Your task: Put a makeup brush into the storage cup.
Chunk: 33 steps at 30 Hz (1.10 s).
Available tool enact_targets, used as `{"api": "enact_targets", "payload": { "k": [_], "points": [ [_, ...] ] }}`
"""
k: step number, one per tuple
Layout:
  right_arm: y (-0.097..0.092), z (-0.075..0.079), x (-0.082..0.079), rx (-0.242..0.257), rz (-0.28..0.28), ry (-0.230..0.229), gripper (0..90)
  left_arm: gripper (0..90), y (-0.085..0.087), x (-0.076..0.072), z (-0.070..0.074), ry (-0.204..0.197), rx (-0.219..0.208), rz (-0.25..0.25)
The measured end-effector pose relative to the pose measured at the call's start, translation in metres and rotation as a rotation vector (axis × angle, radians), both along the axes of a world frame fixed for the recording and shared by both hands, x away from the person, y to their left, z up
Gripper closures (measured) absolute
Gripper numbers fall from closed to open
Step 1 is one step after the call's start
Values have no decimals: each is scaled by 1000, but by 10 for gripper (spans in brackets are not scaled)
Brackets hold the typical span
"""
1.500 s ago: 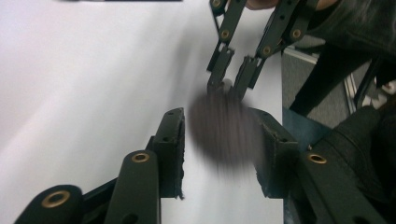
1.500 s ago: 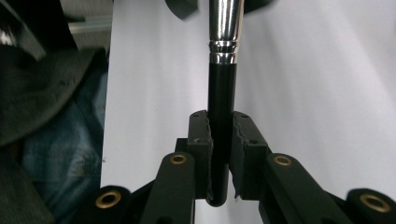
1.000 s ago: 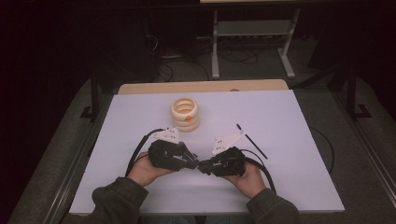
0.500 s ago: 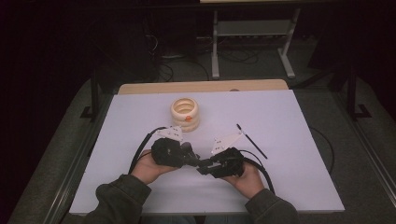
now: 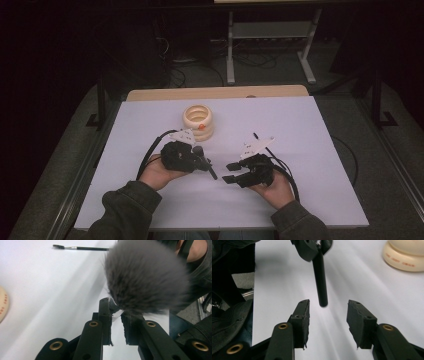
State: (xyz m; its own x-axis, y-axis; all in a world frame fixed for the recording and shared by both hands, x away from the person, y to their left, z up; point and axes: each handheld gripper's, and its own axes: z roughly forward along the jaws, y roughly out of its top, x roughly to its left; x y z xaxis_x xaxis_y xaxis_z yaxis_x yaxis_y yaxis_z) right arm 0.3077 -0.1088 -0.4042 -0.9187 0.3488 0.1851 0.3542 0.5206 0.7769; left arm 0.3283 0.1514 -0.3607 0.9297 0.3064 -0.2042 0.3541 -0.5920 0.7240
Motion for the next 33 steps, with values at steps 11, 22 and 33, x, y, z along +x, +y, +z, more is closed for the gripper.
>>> {"api": "enact_targets", "payload": {
  "k": [11,22,33],
  "points": [
    [-21,0,2,-10,-56,6,451,784,7,7,5,-11,13,31],
    [-46,5,0,-3,-120,-15,399,784,9,12,8,-14,31,43],
    [-70,3,-2,-6,-183,-9,339,784,10,19,22,-32,42,51]
  ]
}}
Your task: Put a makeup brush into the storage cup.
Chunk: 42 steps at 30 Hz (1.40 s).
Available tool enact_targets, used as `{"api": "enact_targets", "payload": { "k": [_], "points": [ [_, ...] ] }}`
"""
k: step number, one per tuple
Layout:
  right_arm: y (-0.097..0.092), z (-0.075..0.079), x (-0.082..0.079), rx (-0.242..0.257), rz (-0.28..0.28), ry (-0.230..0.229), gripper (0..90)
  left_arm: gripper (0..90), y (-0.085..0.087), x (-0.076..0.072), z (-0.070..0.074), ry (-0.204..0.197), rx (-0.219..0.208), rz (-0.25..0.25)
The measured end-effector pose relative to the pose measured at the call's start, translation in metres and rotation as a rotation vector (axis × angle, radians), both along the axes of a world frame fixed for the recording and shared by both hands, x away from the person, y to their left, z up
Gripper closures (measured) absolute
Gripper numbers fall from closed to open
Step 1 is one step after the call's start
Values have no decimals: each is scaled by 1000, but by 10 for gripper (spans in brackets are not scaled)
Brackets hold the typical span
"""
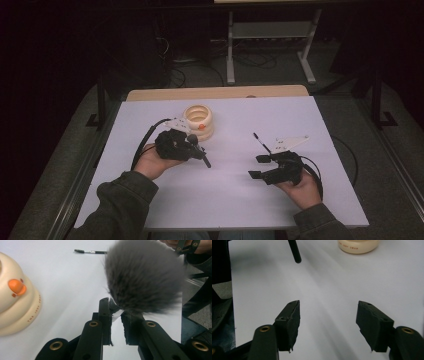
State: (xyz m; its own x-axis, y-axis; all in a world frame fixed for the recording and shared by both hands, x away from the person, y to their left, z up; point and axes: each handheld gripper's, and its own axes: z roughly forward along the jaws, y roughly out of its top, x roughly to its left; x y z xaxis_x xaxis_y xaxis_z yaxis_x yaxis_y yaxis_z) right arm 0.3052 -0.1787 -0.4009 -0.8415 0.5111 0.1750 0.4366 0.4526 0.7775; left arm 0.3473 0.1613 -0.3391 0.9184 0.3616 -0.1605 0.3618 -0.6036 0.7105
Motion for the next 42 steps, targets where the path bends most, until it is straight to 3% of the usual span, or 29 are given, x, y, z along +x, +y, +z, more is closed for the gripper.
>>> {"api": "enact_targets", "payload": {
  "k": [12,18,32,42],
  "points": [
    [-25,0,-3,2,-61,0,302,784,-2,13,14,-1,3,12],
    [-33,3,-5,-1,-85,-29,296,784,-2,19,23,-5,3,29],
    [-35,4,-6,-19,-96,-31,288,784,-1,30,43,-13,16,41],
    [-37,4,-5,-11,-94,-36,285,784,0,50,63,-32,37,72]
  ]
}}
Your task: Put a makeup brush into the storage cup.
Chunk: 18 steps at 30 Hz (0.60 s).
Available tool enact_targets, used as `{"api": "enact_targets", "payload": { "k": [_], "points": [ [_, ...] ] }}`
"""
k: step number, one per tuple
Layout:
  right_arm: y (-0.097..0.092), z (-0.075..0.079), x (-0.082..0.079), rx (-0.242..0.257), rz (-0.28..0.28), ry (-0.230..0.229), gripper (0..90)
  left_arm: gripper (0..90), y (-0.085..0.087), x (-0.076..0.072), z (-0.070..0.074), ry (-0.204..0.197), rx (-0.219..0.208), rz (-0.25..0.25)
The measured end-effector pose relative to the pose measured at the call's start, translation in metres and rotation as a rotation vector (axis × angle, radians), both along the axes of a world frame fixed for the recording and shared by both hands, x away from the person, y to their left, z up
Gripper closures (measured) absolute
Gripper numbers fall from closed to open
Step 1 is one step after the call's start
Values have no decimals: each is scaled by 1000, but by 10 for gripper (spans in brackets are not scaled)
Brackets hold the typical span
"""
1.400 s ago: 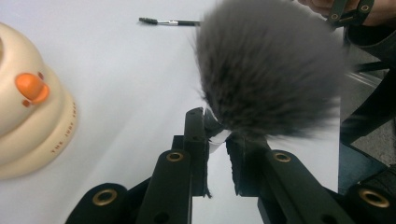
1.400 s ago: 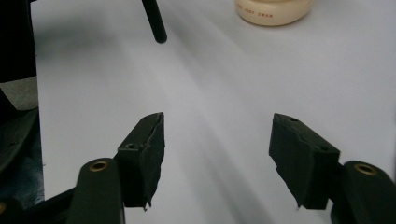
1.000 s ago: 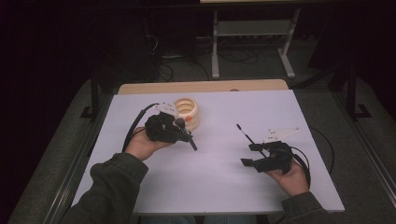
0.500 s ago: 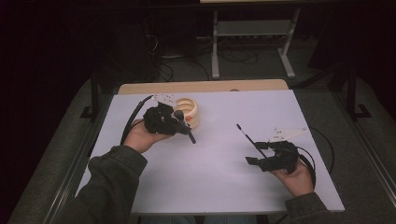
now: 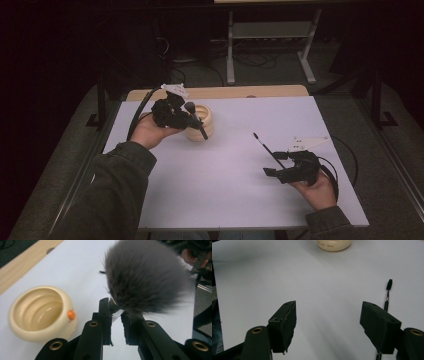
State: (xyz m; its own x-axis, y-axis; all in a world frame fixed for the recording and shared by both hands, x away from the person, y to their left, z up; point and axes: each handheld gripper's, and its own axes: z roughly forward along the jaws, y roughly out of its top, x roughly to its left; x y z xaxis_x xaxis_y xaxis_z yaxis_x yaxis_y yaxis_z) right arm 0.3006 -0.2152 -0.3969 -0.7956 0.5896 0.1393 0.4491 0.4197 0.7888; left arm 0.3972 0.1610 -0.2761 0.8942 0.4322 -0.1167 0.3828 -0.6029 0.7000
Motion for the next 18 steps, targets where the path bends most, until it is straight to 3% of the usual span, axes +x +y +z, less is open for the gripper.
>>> {"api": "enact_targets", "payload": {
  "k": [6,18],
  "points": [
    [-1,1,0,1,-1,-4,283,784,4,16,7,-3,5,38],
    [-2,2,0,10,-7,-4,272,784,11,33,10,7,0,97]
  ]
}}
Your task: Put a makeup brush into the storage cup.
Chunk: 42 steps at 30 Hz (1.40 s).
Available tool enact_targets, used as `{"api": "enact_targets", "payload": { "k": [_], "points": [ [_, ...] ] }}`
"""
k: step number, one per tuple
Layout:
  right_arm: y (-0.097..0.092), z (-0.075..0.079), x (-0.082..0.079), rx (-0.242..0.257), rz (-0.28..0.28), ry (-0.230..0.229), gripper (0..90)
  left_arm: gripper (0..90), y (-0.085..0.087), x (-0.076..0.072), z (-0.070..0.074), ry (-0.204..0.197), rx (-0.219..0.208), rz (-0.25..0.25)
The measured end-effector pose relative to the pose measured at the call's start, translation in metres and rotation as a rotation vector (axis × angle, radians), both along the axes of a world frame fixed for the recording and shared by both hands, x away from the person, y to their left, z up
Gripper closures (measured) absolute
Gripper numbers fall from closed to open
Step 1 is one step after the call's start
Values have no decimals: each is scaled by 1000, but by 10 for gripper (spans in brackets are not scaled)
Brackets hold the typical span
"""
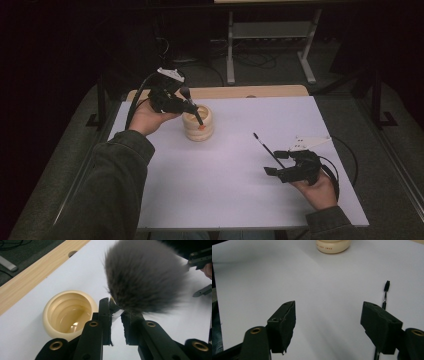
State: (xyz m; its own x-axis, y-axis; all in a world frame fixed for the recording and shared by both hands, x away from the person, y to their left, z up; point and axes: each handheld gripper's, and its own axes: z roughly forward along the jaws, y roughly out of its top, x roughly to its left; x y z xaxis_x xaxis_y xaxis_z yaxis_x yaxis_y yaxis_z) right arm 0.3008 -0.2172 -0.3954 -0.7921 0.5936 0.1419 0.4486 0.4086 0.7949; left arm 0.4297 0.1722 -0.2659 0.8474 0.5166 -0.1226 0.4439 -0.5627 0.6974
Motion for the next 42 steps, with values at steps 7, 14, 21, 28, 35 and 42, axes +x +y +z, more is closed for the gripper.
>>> {"api": "enact_targets", "payload": {
  "k": [7,14,21,28,35,42],
  "points": [
    [-1,1,0,12,-2,4,265,784,-1,8,7,-13,4,26],
    [-2,3,0,13,-5,-12,262,784,-3,14,13,-32,-2,63],
    [-1,3,1,11,-5,-12,262,783,0,23,10,-40,21,97],
    [-3,4,1,12,-9,-23,262,783,-1,31,2,-33,32,136],
    [-4,5,1,18,-7,-26,262,783,-5,37,-6,-26,40,155],
    [-4,5,0,17,-7,-27,263,784,-3,39,-11,-24,40,174]
  ]
}}
